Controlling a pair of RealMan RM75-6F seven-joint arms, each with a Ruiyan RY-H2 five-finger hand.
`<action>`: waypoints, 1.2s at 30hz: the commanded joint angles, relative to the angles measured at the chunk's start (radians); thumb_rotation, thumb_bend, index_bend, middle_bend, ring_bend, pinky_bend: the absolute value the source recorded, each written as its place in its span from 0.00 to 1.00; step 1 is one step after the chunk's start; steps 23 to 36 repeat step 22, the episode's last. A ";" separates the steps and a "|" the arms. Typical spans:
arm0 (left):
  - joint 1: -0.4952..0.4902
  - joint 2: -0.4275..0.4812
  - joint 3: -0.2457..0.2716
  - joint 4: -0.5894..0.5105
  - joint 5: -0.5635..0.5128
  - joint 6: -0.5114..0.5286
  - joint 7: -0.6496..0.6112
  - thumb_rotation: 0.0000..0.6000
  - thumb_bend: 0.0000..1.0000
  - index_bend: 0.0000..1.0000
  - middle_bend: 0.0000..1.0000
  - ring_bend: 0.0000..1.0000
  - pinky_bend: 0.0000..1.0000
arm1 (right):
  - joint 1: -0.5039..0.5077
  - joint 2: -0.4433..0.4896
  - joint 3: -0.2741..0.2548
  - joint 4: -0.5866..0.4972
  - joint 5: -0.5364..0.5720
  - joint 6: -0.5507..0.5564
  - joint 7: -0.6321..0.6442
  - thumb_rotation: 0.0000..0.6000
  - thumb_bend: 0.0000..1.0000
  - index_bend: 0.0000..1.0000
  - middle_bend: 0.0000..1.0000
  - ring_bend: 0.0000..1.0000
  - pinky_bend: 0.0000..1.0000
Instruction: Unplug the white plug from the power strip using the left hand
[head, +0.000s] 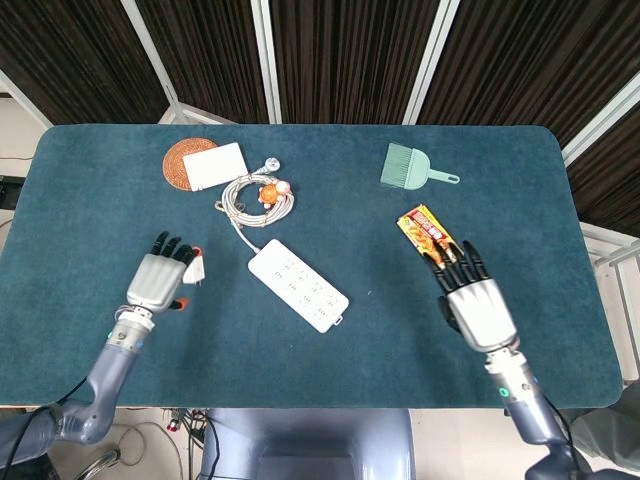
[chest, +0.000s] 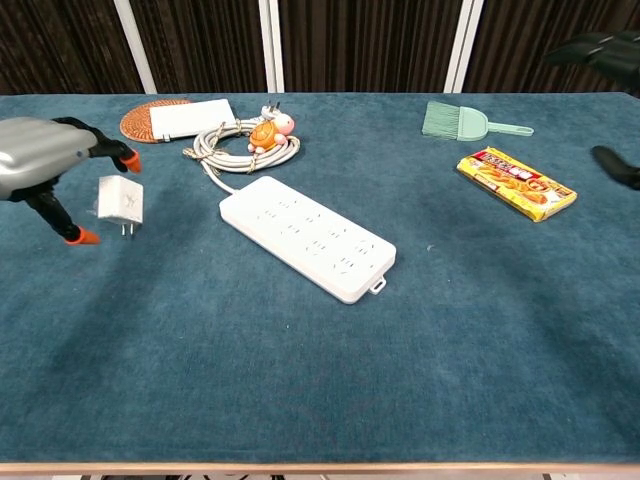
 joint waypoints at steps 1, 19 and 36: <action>0.034 0.028 -0.008 -0.020 0.002 0.038 -0.032 1.00 0.09 0.20 0.19 0.06 0.02 | -0.042 0.040 0.002 -0.021 0.025 0.039 0.032 1.00 0.56 0.00 0.00 0.00 0.00; 0.418 0.184 0.194 -0.153 0.332 0.511 -0.327 1.00 0.01 0.08 0.08 0.00 0.00 | -0.268 0.168 -0.067 0.098 0.027 0.223 0.366 1.00 0.35 0.00 0.00 0.00 0.00; 0.459 0.206 0.212 -0.130 0.377 0.560 -0.353 1.00 0.00 0.06 0.06 0.00 0.00 | -0.288 0.175 -0.070 0.124 0.025 0.235 0.396 1.00 0.35 0.00 0.00 0.00 0.00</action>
